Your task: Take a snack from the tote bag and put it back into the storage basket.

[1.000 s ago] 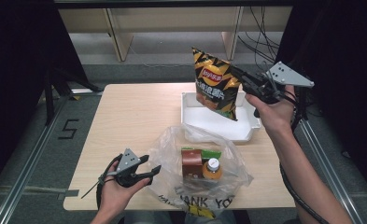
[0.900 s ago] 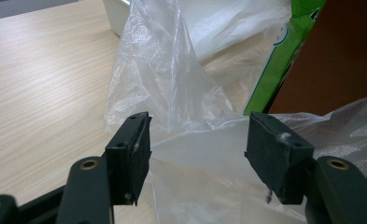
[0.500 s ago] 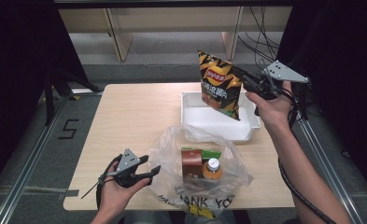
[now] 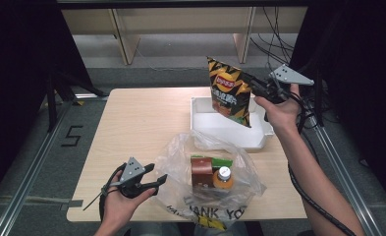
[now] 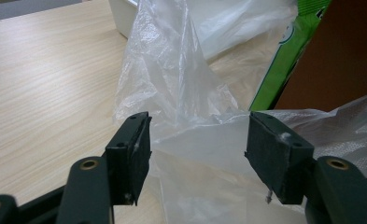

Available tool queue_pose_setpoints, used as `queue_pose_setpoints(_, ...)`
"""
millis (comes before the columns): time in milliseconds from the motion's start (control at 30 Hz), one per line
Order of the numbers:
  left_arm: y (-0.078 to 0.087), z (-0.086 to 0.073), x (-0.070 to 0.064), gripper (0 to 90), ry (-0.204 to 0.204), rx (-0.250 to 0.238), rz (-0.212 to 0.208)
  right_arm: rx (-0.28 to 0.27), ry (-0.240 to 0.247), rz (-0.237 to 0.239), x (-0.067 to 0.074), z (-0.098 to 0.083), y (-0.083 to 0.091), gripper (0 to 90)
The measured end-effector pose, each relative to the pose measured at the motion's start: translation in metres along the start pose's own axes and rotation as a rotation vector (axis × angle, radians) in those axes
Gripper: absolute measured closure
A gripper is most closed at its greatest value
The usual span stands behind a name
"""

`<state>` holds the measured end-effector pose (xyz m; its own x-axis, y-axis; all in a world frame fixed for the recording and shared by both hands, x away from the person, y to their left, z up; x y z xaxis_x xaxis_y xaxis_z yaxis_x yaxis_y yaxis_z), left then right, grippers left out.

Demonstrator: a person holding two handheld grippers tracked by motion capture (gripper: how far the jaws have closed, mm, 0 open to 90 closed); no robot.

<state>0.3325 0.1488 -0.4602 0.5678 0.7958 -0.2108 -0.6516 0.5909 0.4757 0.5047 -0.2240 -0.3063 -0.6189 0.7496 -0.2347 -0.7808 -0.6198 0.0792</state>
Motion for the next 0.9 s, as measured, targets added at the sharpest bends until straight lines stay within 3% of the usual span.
queue_pose_setpoints(267,-0.002,-0.001,-0.001,39.5,0.028,0.001,-0.012,0.035,-0.023,0.005,-0.005,-0.011,-0.01,90.0)
queue_pose_setpoints(500,0.0,-0.001,0.0,39.5,0.003,0.001,0.006,0.054,-0.03,0.0,-0.009,-0.021,-0.019,90.0)
queue_pose_setpoints(633,-0.001,-0.002,0.0,39.5,0.013,0.001,-0.004,0.077,-0.06,-0.006,-0.01,-0.026,-0.023,90.0)
queue_pose_setpoints(733,-0.001,-0.002,0.0,39.5,0.015,0.002,-0.003,0.079,-0.049,-0.019,-0.011,-0.03,-0.028,90.0)
queue_pose_setpoints(900,0.001,-0.002,0.001,39.5,0.002,0.004,0.006,0.104,-0.062,-0.001,-0.011,-0.037,-0.035,90.0)
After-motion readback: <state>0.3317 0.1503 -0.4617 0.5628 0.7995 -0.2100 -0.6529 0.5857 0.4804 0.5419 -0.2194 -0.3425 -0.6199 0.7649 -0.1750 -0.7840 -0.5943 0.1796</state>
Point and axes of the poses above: each handheld gripper's, and its own axes: y roughly backward along the jaws, z roughly out of its top, x roughly to its left, the point moved 2 cm from there along -y, roughly forward along the jaws, and after that the axes turned 9 degrees about y, right-handed, at the moved point
